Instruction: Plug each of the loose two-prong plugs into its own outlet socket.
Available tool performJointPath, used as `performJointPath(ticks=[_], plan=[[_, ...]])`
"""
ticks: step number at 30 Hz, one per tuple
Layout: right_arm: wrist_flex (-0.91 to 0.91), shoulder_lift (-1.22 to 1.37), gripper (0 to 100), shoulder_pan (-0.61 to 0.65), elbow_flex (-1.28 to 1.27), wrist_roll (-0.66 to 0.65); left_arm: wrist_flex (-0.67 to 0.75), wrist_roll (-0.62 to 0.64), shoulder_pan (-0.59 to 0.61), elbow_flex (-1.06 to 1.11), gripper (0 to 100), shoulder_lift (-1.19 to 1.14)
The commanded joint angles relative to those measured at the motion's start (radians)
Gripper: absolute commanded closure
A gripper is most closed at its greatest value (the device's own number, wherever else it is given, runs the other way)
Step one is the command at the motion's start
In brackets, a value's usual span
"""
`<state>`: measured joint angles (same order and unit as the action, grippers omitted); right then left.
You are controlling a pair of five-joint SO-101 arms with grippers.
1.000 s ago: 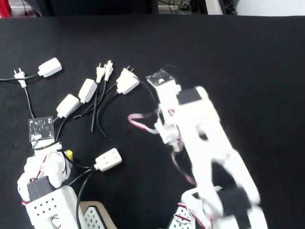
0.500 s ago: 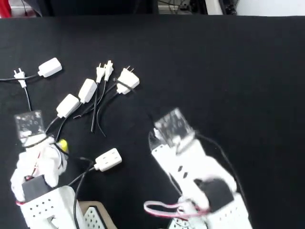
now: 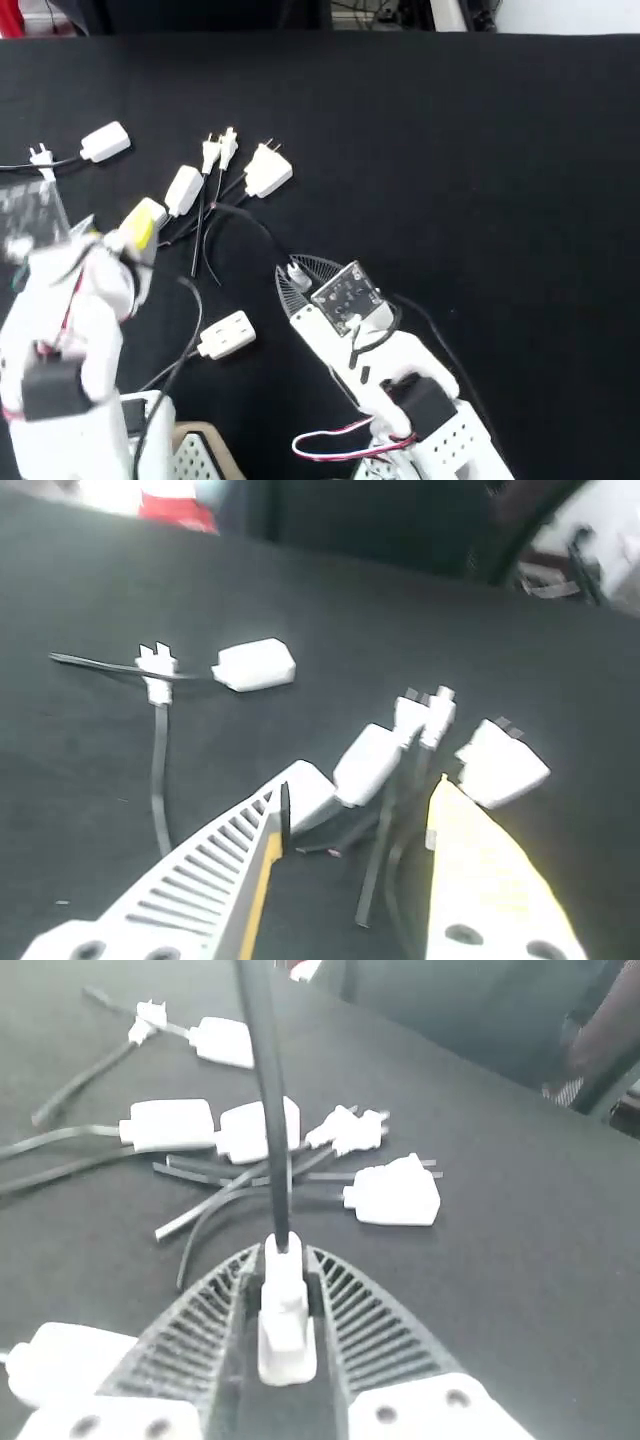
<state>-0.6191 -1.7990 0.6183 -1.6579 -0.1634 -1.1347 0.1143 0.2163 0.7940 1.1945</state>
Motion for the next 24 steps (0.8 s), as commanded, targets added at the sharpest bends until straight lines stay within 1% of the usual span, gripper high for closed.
performJointPath(ticks=[1, 3, 6, 15, 17, 22, 24], plan=[[0.038, -0.156, 98.6, 0.008, 0.007, 0.074, -0.052, 0.061, -0.113, -0.213, 76, -0.236], [0.055, -0.156, 98.6, 0.008, 0.005, 0.084, -0.094, 0.100, -0.173, -0.300, 76, -0.316], [0.074, -0.156, 98.6, 0.008, 0.005, 0.087, -0.137, 0.106, -0.285, -0.392, 76, -0.399], [0.064, -0.157, 98.6, 0.011, 0.041, 0.089, -0.147, 0.106, -0.539, -0.495, 77, -0.526], [0.063, -0.157, 98.6, 0.011, 0.039, 0.089, -0.152, 0.106, -0.576, -0.506, 77, -0.532], [0.020, -0.157, 98.6, 0.011, 0.056, 0.089, -0.206, 0.104, -0.615, -0.532, 89, -0.537], [0.014, -0.157, 98.6, 0.011, 0.064, 0.089, -0.212, 0.084, -0.613, -0.542, 91, -0.534]])
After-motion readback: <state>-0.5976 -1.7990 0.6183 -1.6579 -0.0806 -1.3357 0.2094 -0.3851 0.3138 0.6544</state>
